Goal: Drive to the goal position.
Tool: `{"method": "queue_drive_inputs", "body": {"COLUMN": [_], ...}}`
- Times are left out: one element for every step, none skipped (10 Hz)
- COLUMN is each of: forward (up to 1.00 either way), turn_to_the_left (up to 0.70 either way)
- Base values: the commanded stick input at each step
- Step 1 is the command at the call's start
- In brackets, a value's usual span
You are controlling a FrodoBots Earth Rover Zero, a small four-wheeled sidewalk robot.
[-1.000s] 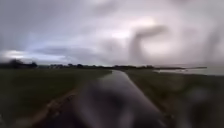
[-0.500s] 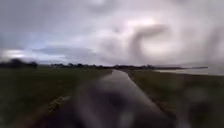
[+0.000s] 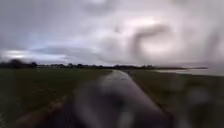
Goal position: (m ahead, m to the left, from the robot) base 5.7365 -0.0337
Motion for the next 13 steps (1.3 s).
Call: {"method": "queue_drive_inputs", "body": {"forward": [0.7, 0.7, 0.7, 0.7, 0.7, 0.7, 0.7, 0.7, 0.7, 0.7, 0.7, 0.7, 0.7], "turn_to_the_left": [0.0, 0.0, 0.0, 0.0, 0.0, 0.0, 0.0, 0.0, 0.0, 0.0, 0.0, 0.0, 0.0]}}
